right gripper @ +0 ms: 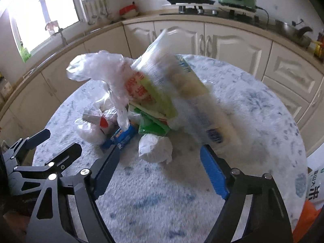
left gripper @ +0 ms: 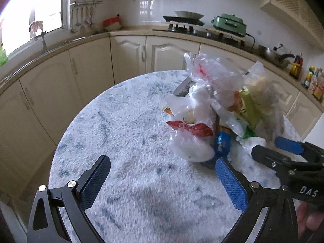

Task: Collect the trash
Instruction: 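Grasp a red snack wrapper with the left gripper while the right gripper grasps a white bag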

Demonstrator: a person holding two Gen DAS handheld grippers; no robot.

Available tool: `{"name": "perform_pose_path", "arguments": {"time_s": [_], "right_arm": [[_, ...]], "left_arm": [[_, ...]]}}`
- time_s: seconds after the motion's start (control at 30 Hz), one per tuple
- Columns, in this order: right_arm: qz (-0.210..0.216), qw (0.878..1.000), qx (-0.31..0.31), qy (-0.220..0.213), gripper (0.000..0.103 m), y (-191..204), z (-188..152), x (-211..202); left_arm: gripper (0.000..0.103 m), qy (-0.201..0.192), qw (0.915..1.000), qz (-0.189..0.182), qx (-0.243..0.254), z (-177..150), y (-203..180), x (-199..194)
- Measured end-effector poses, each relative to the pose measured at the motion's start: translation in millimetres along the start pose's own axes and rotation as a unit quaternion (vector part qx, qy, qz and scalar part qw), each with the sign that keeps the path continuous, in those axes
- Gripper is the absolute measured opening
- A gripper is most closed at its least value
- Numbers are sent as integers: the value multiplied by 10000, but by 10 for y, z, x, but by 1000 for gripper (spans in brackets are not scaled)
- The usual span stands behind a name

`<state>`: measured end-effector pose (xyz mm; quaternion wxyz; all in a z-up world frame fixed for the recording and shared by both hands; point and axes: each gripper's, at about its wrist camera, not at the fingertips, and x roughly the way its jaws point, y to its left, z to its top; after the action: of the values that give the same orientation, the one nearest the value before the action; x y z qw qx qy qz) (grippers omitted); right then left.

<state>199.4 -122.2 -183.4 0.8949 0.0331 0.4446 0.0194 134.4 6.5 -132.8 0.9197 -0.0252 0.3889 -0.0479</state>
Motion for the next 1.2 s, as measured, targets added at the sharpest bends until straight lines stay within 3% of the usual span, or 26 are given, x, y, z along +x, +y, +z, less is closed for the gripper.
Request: {"name": "perform_pose_path", "arguments": {"time_s": [0.33,0.4,0.5,0.6,0.7,0.87,0.93,0.97,1.13,1.2], "right_arm": [[46,9998,-26,178,50,-41,57,235],[47,9998,-57,189,50,-20,66,250],[121,9997,-117,179,50,4,64,257],[109,9997,-171,170,50,12,63,267],[171,9996,-153,148,41,2,65,253],[196,9996,-136,128,41,13,63,236],[226,9996,-115,111,37,14,61,238],[240,9996,-103,108,37,15,55,236],[253,9996,-91,87,35,22,54,235],[276,9996,-86,68,35,26,41,219]], "left_arm": [[102,229,9988,-129,405,526,-64,685],[102,385,9980,-118,481,621,-96,881],[95,561,9968,-441,355,758,-94,1066],[93,469,9974,-448,324,826,-40,1112],[91,363,9973,-577,261,866,26,1114],[91,250,9970,-729,108,990,120,1258],[65,279,9957,-873,100,986,111,1330],[45,320,9931,-1124,54,1008,121,1377],[32,277,9896,-1414,-38,1039,227,1465],[17,200,9897,-1415,-66,1100,299,1503]]}}
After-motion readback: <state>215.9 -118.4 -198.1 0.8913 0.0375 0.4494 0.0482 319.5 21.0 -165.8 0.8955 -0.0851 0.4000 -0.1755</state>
